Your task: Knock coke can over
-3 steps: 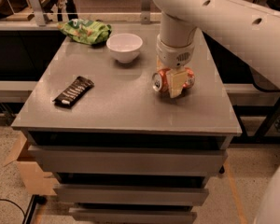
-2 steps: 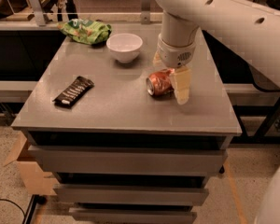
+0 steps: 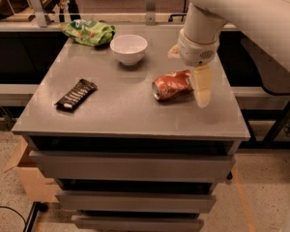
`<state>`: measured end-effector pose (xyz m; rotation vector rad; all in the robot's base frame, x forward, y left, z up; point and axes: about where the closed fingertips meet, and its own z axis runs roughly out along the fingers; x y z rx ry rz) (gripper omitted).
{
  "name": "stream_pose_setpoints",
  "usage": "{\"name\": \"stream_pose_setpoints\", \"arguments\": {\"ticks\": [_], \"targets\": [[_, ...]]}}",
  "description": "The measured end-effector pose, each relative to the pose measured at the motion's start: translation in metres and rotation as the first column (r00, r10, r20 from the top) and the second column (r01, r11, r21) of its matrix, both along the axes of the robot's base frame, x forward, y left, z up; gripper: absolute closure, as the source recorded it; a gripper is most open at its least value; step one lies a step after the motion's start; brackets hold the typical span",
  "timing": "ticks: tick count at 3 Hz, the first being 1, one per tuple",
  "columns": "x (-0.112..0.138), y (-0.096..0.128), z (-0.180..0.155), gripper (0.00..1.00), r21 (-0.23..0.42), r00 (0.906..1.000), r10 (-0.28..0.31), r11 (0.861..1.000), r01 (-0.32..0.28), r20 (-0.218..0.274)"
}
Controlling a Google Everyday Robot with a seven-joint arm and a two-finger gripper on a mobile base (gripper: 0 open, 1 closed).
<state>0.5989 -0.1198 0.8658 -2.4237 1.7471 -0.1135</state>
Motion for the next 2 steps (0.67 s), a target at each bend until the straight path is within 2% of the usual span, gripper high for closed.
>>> {"name": "stream_pose_setpoints", "arguments": {"ticks": [1,2], "targets": [[-0.008,-0.027,0.014,0.00,0.071,0.9982,-0.041,0.997,0.038,0.044],[-0.017,-0.067,0.022,0.00,0.165,0.9899,-0.111,0.982,0.096,0.087]]}}
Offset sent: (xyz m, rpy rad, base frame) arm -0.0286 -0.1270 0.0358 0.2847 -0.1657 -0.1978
